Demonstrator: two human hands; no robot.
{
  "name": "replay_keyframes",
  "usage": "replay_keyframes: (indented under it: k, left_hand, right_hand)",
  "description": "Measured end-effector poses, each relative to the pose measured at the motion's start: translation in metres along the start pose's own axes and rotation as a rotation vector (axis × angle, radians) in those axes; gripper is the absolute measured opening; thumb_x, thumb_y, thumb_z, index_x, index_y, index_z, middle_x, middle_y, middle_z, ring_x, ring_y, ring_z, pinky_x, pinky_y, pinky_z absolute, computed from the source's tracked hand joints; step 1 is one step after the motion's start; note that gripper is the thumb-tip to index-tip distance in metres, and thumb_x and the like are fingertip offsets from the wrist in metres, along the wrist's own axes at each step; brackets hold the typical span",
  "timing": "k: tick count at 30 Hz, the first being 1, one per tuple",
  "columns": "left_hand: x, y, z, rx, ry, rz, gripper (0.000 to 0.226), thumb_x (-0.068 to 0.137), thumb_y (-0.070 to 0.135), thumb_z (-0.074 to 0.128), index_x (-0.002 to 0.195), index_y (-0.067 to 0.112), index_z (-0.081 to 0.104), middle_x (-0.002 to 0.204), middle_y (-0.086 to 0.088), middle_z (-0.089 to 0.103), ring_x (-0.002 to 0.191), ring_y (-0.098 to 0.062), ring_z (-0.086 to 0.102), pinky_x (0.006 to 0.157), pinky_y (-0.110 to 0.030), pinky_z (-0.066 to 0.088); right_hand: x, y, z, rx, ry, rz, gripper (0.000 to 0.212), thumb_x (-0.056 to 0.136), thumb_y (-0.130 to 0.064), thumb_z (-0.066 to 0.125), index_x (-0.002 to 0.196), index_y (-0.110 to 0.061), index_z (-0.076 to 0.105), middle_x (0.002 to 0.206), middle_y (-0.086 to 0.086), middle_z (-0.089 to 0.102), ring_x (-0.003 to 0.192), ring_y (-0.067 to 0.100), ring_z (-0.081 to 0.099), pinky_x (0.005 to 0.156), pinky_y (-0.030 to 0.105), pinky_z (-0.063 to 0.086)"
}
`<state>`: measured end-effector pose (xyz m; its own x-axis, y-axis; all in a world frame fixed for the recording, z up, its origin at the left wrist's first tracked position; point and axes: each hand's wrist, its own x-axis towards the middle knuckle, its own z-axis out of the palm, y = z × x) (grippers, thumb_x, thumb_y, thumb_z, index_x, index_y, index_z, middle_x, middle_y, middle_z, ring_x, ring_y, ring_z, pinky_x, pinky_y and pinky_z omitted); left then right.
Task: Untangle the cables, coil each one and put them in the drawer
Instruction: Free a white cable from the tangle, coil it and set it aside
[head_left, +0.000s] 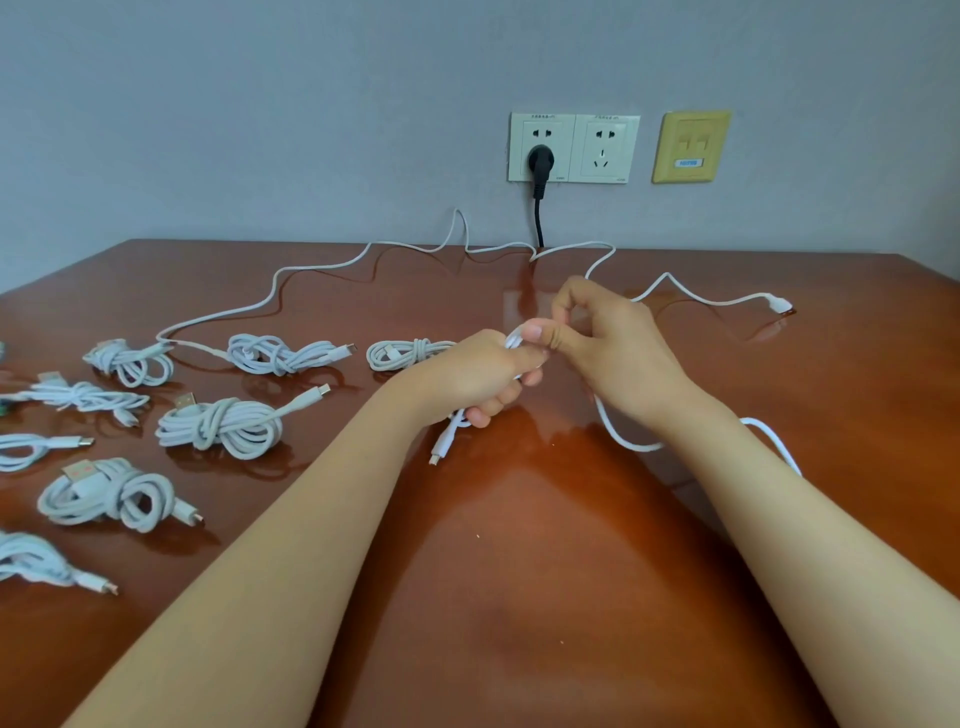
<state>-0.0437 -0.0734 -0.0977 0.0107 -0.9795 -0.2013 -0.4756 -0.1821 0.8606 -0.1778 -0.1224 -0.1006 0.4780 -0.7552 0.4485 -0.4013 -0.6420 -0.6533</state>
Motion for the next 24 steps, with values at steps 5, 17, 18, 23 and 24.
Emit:
replay_keyframes:
  k: [5,17,18,23,24]
  left_hand:
    - [0.002,-0.003,0.000,-0.111,0.043,-0.020,0.035,0.100,0.030,0.036,0.069,0.015,0.042,0.040,0.009,0.027,0.032,-0.006,0.020,0.034,-0.014,0.023]
    - [0.010,-0.009,-0.005,-0.529,0.258,-0.072,0.039,0.101,0.036,0.038,0.077,0.012,0.057,0.038,0.008,0.026,0.028,-0.005,0.020,0.034,-0.012,0.022]
    - [0.010,-0.009,-0.006,-0.543,0.267,-0.072,0.039,0.101,0.037,0.038,0.078,0.012,0.059,0.038,0.008,0.026,0.029,-0.005,0.020,0.034,-0.012,0.021]
    - [0.009,-0.012,-0.008,-0.540,0.228,-0.023,0.035,0.099,0.037,0.041,0.085,0.013,0.062,0.040,0.009,0.025,0.031,-0.004,0.020,0.034,-0.014,0.022]
    - [0.008,-0.012,-0.008,-0.527,0.214,-0.005,0.034,0.099,0.036,0.041,0.087,0.013,0.063,0.040,0.009,0.025,0.031,-0.004,0.020,0.034,-0.014,0.022]
  right_hand:
    - [0.000,0.001,0.004,0.000,-0.156,0.089,0.019,0.095,-0.029,0.050,0.080,-0.022,0.040,0.054,0.000,0.050,0.035,0.008,0.044,0.048,0.028,0.036]
    - [-0.005,-0.008,0.001,-0.175,-0.273,0.037,0.026,0.094,-0.036,0.047,0.082,-0.014,0.053,0.049,0.002,0.062,0.037,0.020,0.057,0.053,0.026,0.042]
    - [-0.005,-0.009,0.000,-0.177,-0.304,0.052,0.026,0.094,-0.034,0.047,0.078,-0.015,0.053,0.050,0.003,0.063,0.038,0.021,0.058,0.054,0.025,0.041]
    - [-0.008,-0.009,0.004,-0.206,-0.351,0.080,0.025,0.096,-0.027,0.042,0.075,-0.017,0.050,0.050,0.001,0.062,0.036,0.016,0.053,0.053,0.025,0.040]
    - [-0.008,-0.008,0.006,-0.240,-0.349,0.078,0.024,0.097,-0.027,0.040,0.076,-0.019,0.050,0.050,0.001,0.061,0.035,0.012,0.051,0.054,0.026,0.040]
